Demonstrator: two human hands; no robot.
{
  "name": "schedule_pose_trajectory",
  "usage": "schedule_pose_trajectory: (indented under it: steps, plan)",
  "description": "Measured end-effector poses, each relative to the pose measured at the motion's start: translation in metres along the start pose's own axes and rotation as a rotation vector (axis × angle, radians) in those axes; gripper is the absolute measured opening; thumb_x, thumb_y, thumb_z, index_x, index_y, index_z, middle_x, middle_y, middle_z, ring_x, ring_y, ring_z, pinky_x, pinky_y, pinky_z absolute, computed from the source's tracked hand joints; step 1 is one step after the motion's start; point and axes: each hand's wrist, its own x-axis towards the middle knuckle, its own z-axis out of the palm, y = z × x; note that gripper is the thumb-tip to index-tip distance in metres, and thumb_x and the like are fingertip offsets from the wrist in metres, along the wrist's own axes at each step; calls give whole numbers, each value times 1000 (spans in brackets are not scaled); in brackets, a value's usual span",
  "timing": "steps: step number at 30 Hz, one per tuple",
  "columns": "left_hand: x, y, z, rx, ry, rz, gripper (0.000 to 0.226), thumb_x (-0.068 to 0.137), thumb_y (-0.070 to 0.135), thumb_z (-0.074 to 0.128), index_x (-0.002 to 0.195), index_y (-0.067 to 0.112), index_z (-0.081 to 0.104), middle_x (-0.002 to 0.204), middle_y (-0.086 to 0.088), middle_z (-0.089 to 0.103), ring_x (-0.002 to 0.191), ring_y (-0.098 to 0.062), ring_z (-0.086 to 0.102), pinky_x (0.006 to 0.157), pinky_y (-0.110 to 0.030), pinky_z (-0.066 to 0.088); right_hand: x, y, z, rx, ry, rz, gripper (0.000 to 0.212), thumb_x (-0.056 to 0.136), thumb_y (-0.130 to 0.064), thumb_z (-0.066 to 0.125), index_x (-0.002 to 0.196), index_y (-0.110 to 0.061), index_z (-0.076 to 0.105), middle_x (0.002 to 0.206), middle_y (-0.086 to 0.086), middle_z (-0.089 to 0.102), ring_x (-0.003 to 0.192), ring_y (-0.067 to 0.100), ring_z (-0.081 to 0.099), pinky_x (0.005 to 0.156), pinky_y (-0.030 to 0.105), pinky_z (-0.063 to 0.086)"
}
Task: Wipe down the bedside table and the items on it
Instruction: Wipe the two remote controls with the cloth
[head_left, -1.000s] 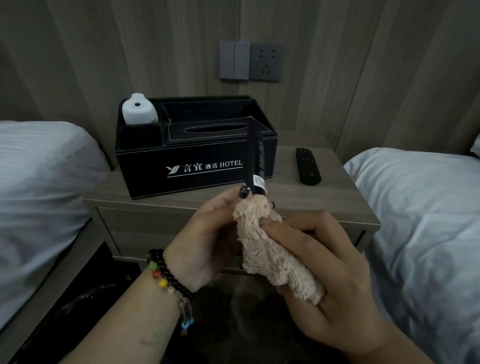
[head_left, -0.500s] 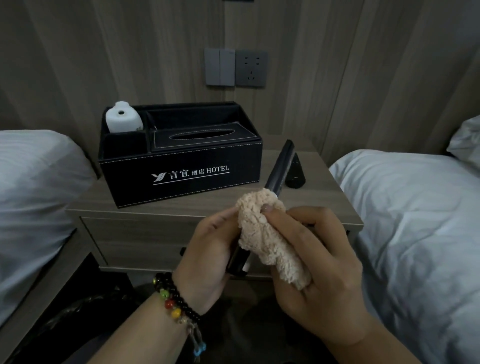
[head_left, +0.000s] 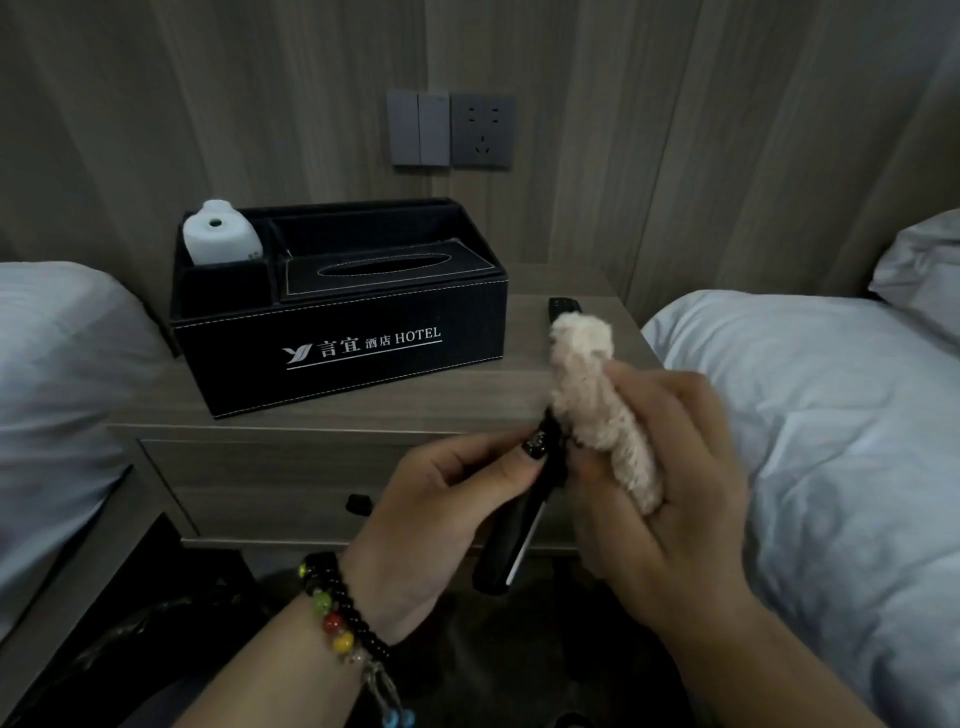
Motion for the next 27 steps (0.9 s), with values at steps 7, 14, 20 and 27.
schedule_pose_trajectory:
  steps: [7, 14, 20, 27]
  plan:
    - [2, 4, -11, 77, -31, 59, 28, 64, 30, 67, 90, 26, 78, 93, 1, 76, 90, -9, 70, 74, -15, 51, 4, -1, 2, 36, -72, -15, 34, 83, -13, 61, 114, 0, 63, 100, 10, 55, 91, 11, 56, 82, 12, 38]
    - [1, -8, -1, 168, -133, 112, 33, 69, 34, 78, 102, 35, 74, 105, -4, 73, 103, -21, 67, 88, -26, 54, 18, 0, -14, 71, 181, 187, 22, 87, -26, 54, 107, -33, 56, 96, -15, 57, 92, 1, 55, 81, 18, 41]
    - [4, -14, -5, 579, 48, 362, 35, 72, 50, 65, 108, 47, 66, 99, 13, 65, 93, -5, 65, 81, -17, 52, 0, -13, 2, 221, 77, 291, 33, 83, -26, 57, 116, -21, 60, 107, 1, 61, 100, 4, 59, 82, 12, 43]
    - [7, -14, -12, 877, 60, 564, 44, 78, 44, 63, 121, 42, 52, 95, 16, 59, 89, 0, 60, 74, -6, 45, 19, -2, -14, 396, 100, 354, 19, 82, -28, 56, 99, -29, 65, 94, -1, 64, 88, 8, 60, 76, 26, 48]
